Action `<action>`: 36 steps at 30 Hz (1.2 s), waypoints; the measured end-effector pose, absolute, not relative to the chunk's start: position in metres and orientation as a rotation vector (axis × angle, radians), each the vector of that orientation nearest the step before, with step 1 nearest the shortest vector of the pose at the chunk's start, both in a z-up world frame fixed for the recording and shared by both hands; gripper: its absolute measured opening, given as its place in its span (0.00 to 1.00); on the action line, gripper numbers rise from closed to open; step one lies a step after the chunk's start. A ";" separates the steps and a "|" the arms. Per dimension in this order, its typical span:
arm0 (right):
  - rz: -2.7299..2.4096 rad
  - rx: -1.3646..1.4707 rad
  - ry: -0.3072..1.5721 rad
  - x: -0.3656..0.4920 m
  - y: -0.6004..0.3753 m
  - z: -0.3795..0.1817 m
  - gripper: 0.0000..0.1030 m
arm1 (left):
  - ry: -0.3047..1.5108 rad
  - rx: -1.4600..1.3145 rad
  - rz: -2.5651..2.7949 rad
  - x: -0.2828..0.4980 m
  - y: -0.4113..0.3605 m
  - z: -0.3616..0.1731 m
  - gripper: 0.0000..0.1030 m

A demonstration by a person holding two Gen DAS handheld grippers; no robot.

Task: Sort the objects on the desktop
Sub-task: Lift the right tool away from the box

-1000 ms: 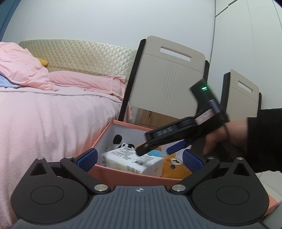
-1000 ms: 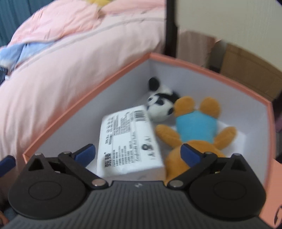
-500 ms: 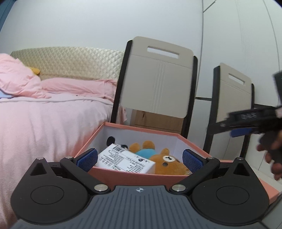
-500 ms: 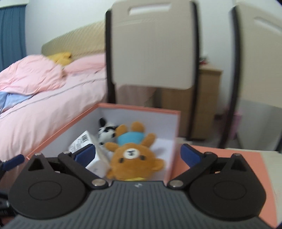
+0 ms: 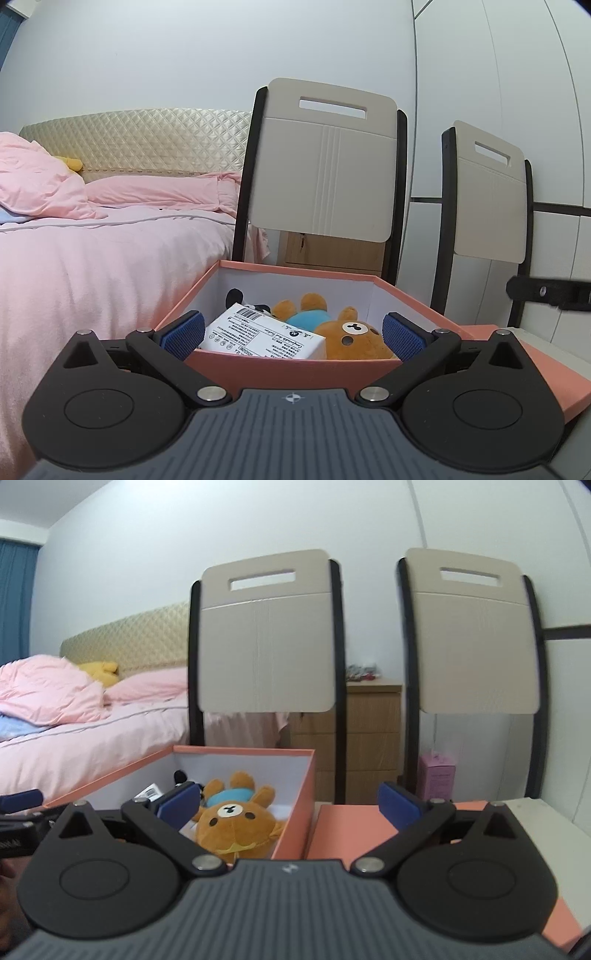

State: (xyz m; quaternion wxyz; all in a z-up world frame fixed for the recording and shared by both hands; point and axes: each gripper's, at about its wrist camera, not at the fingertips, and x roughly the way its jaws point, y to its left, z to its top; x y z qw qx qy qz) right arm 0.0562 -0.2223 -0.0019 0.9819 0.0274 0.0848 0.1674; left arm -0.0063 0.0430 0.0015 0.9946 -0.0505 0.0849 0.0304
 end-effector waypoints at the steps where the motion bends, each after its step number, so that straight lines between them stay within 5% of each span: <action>1: 0.335 0.064 0.170 0.056 -0.223 -0.003 1.00 | 0.170 -0.100 0.062 -0.007 0.043 0.001 1.00; 36: 0.287 0.079 0.133 0.036 -0.236 -0.013 1.00 | 0.192 -0.084 0.036 -0.006 0.035 -0.004 1.00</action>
